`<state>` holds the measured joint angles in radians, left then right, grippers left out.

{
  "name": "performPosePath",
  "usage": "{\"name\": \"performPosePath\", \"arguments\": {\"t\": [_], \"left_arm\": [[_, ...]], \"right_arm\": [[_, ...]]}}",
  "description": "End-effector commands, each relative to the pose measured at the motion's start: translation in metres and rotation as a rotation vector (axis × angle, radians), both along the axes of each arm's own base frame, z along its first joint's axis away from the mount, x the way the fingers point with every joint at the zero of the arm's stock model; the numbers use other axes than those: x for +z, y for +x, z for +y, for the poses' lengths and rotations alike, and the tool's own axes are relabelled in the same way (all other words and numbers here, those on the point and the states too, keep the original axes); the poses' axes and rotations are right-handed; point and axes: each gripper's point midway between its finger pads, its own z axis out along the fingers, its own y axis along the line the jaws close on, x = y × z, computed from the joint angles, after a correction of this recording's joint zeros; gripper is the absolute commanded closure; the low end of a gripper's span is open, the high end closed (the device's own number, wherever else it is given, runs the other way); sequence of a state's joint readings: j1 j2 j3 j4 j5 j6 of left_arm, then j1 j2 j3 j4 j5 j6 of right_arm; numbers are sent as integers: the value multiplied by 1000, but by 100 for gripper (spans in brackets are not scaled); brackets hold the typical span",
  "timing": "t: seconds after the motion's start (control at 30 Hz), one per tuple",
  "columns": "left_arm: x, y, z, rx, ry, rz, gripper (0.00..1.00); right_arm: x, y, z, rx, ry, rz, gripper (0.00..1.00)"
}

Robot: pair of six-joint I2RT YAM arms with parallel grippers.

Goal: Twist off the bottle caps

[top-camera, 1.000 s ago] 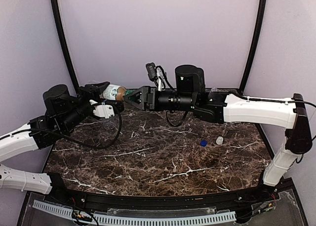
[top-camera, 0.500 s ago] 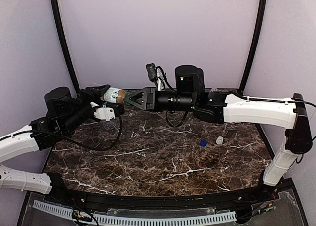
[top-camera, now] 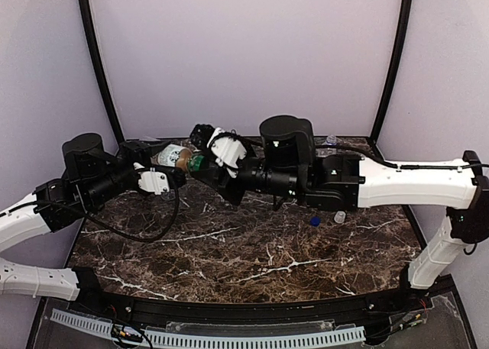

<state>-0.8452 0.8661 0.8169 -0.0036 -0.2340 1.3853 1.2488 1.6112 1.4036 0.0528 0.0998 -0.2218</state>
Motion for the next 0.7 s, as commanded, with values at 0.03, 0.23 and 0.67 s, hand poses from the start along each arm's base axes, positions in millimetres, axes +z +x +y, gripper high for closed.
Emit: {"name": "performPosePath", "arguments": {"t": [0.03,0.23,0.67], "left_arm": [[-29,-19,-6,-83,33,190,83],[-39,-23,-6,-97,63,237,84],[-46,-23,-1,-76,80,240,84]], "right_arm": [[-28,-36,4,140,-401,-783,100],[-33,-27,0,37,-624,-1374,100],[-2,-19,-4,-134,-675,-1570,100]]}}
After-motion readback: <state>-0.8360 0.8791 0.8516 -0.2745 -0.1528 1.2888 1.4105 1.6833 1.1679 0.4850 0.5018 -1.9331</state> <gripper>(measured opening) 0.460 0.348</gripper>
